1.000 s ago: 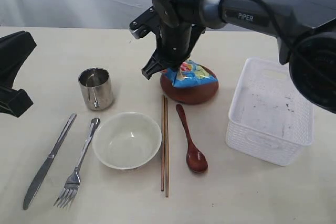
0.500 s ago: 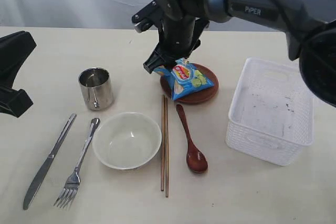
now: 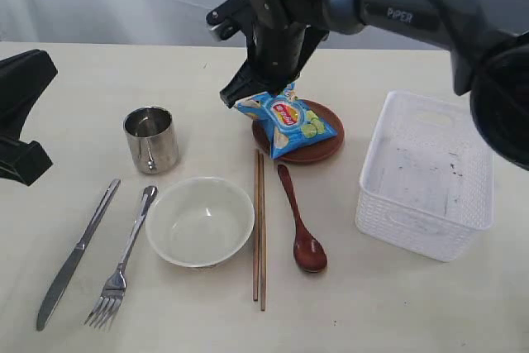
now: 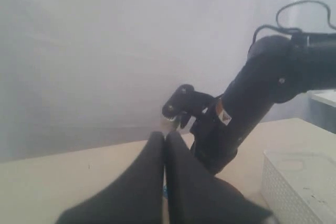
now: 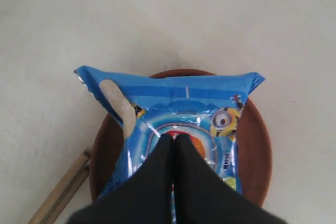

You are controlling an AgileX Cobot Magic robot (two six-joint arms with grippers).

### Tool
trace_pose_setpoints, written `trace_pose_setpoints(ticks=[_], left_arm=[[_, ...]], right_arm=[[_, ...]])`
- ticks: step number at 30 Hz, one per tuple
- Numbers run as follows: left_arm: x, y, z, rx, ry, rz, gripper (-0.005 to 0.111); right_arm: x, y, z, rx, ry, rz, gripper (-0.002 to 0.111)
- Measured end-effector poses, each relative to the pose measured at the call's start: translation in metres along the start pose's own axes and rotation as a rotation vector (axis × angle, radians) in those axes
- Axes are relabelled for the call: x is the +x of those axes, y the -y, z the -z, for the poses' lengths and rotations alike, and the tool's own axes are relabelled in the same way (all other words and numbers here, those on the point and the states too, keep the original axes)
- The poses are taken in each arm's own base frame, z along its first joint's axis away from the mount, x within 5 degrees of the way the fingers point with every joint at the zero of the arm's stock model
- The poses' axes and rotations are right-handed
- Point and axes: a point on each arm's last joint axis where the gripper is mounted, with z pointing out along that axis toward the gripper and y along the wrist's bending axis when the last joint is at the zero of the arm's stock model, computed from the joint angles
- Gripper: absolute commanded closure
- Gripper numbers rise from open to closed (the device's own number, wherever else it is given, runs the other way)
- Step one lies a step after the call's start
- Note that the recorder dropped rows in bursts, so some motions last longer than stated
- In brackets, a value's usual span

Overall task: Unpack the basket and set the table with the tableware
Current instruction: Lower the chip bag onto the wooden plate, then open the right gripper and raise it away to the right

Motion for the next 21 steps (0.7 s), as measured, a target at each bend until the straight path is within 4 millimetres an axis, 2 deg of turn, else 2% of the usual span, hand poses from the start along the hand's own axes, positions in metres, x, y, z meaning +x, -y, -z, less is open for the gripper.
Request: trace_pose_setpoints(ticks=[4, 8, 21], left_arm=[[0.0, 0.0, 0.0, -0.001, -0.004, 0.0, 0.107], [0.0, 0.0, 0.0, -0.001, -0.004, 0.0, 0.107], [0.001, 0.0, 0.0, -0.001, -0.006, 0.0, 0.107]], right_arm=[[0.007, -0.004, -0.028, 0.04, -0.051, -0.028, 0.109], [0.011, -0.006, -0.04, 0.056, -0.072, -0.033, 0.109], [0.012, -0.006, -0.044, 0.064, -0.073, -0.033, 0.109]])
